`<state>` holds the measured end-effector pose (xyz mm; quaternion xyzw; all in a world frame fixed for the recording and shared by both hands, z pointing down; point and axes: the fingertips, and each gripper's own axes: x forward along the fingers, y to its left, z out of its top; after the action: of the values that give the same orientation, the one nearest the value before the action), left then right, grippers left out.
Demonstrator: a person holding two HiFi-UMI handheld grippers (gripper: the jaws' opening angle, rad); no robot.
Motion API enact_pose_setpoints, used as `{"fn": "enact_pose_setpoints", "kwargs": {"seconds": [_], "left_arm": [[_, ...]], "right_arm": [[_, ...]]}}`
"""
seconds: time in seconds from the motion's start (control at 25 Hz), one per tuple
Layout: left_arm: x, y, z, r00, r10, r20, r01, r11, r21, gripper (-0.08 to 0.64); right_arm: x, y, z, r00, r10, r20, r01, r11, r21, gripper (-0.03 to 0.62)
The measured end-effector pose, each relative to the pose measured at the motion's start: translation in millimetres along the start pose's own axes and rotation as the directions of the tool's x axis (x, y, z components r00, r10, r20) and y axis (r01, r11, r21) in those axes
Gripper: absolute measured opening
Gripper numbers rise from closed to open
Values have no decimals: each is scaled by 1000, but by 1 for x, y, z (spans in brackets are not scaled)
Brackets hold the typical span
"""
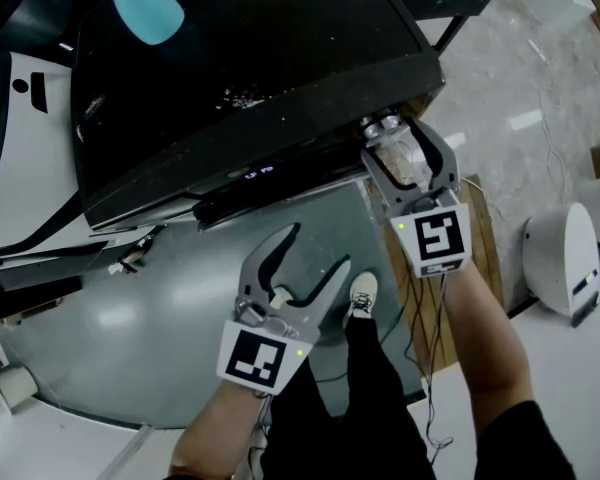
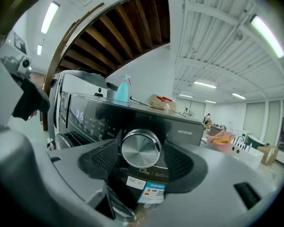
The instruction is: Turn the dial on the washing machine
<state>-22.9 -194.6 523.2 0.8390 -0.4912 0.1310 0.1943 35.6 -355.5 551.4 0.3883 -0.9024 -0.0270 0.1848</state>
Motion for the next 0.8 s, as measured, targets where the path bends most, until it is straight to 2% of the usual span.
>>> {"fn": "enact_pose_setpoints", "kwargs": {"seconds": [0.12,0.28,0.6,0.72,0.8], "left_arm": [[-1,0,0,1000,2,-1,-2,1000,-1,276],[-1,0,0,1000,3,0,-3,1000,-1,276],[-1,-1,-1,1000,1,1,-1,1000,2,276],[-1,0,-1,1000,2,0,-2,1000,4,276],[-1,0,-1,1000,2,-1,-2,1000,6,276]], "right_arm": [[-1,2,2,1000,-12,-5,12,995,-101,302],[1,6,3,1000,-17,-1,16,982,-189,302],[6,11,9,999,-42,30,50,927,-372,281],[5,12,8,999,-44,32,53,925,-375,264],[5,11,8,998,-47,35,55,944,-326,262]]}}
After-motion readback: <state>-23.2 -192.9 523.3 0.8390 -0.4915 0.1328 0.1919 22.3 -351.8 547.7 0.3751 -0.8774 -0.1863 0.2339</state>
